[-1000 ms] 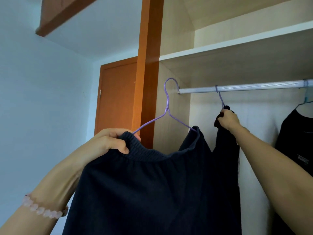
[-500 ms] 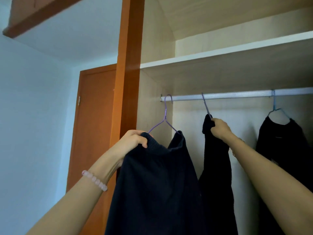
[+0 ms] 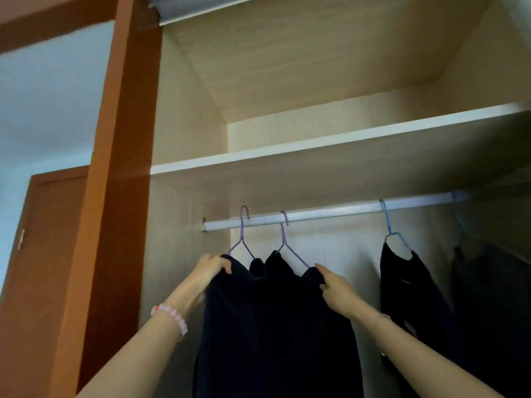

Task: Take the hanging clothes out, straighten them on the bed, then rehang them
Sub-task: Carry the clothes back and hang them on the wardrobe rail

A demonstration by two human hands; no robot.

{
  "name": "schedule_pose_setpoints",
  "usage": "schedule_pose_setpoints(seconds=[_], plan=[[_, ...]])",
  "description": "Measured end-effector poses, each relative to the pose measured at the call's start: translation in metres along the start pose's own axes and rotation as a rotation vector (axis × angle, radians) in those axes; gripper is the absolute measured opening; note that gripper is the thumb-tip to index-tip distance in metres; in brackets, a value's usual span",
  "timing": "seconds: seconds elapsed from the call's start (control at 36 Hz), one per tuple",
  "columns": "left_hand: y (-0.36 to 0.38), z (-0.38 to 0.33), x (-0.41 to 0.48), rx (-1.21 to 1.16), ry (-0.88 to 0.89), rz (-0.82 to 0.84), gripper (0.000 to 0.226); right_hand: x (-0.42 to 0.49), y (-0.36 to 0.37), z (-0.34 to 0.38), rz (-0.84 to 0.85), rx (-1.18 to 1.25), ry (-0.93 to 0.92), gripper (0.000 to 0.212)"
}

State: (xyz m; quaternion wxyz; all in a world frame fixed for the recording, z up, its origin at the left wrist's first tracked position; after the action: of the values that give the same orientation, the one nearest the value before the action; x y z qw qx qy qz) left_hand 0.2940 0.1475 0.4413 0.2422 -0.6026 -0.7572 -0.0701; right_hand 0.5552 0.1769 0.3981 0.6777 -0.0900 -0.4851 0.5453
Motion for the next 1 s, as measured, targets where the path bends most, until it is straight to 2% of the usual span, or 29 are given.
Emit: schedule_pose_setpoints(seconds=[0.14, 0.19, 0.28, 0.36, 0.42, 0.47, 0.58, 0.67, 0.83, 1.0], plan=[[0.010, 0.006, 0.036, -0.057, 0.016, -0.012, 0.013, 0.000, 0.007, 0.003, 0.029, -0.033, -0.025, 0.048], [0.015, 0.013, 0.044, -0.067, 0.014, -0.017, 0.005, 0.000, 0.010, 0.005, 0.048, -0.046, -0.034, 0.048], [0.026, 0.027, 0.044, 0.014, 0.002, 0.028, 0.004, -0.002, 0.013, 0.009, 0.047, -0.051, -0.050, 0.046], [0.028, 0.042, 0.048, 0.056, -0.014, 0.042, 0.016, -0.004, 0.013, 0.014, 0.033, -0.042, -0.067, 0.046], [0.026, 0.047, 0.051, 0.083, -0.014, 0.048, 0.011, -0.004, 0.014, 0.018, 0.029, -0.029, -0.073, 0.047], [0.026, 0.049, 0.052, 0.119, 0.005, 0.075, 0.012, -0.004, 0.015, 0.022, 0.020, 0.008, -0.074, 0.046], [0.019, 0.052, 0.055, 0.175, 0.034, 0.096, 0.042, 0.000, 0.014, 0.028, -0.027, 0.171, -0.031, 0.044], [0.017, 0.049, 0.055, 0.201, 0.059, 0.106, 0.035, 0.009, 0.012, 0.032, -0.038, 0.237, 0.030, 0.041], [0.015, 0.042, 0.058, 0.174, 0.112, 0.036, 0.042, 0.025, 0.019, 0.035, 0.015, 0.316, 0.111, 0.036], [0.003, 0.044, 0.060, 0.115, 0.117, -0.072, 0.036, 0.031, 0.011, 0.025, -0.079, 0.287, 0.131, 0.037]])
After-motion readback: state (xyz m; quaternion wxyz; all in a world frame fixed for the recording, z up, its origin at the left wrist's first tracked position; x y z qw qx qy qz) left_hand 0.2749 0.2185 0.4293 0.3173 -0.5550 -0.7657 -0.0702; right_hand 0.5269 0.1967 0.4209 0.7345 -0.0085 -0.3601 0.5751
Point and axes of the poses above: each hand's wrist, its own x-axis towards the middle knuckle, its own y-axis out of the palm, z = x × y, the point moved 9 cm from there along x, towards the middle knuckle, and after that the axes turned 2 degrees about z, right-handed, at the moved point
